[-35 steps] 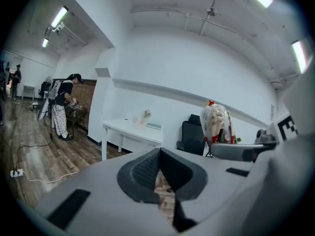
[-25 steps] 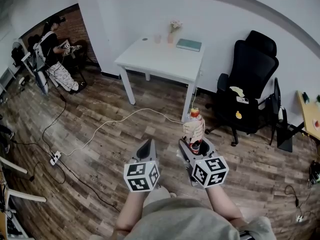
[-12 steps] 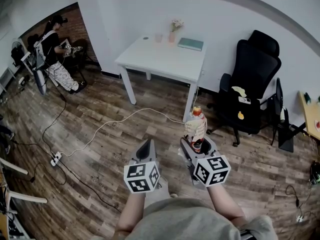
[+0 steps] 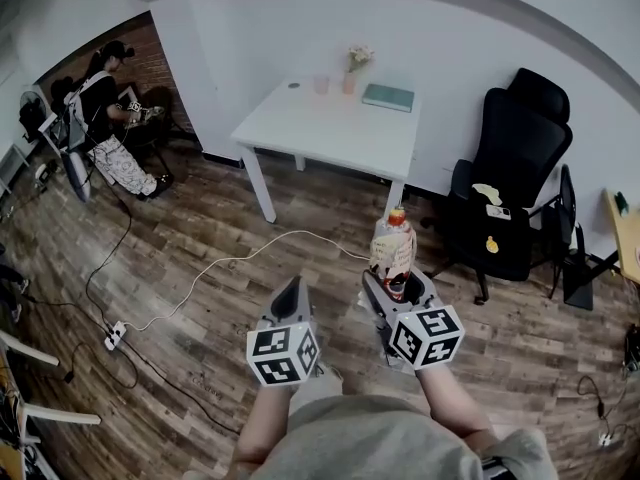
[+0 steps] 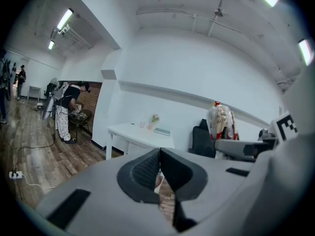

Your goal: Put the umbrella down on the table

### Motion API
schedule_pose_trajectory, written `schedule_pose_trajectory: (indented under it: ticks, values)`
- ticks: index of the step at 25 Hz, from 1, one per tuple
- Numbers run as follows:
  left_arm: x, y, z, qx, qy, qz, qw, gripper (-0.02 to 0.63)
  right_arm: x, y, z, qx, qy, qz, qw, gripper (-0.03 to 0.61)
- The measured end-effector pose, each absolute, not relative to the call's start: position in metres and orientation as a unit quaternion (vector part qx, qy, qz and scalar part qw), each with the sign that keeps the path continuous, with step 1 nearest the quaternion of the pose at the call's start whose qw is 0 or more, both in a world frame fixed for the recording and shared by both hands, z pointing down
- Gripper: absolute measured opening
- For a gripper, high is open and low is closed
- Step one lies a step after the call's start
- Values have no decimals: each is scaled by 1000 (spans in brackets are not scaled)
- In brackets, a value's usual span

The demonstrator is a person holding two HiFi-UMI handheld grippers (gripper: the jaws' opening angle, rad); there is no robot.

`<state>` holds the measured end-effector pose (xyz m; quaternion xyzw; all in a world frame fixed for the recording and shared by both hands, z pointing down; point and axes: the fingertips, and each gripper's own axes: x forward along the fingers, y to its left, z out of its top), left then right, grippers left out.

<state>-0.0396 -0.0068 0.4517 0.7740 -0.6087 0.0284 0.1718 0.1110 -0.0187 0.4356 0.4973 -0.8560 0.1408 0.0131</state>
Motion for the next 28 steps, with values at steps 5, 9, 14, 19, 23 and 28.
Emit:
schedule_pose_trajectory:
  ticks: [5,9,14,19,23,28]
  values:
    - [-61,-55,451,774,-608,31,173,8,91,-67,432,502,-853,139,11,268]
    - [-78,-90,448,777,-603,35,174,8,75,-102,429,507,-850,141,11,268]
    - [-97,-137,442,782,-598,38,172,8,57,-147,425,514,-845,146,6,268]
    - [-115,-179,442,784,-594,40,173,8,39,-187,425,521,-841,147,7,268]
    - [-133,-209,443,786,-592,39,175,8,23,-217,424,525,-839,146,6,268]
    - [-153,-244,444,789,-588,38,175,8,3,-250,423,530,-836,143,4,268]
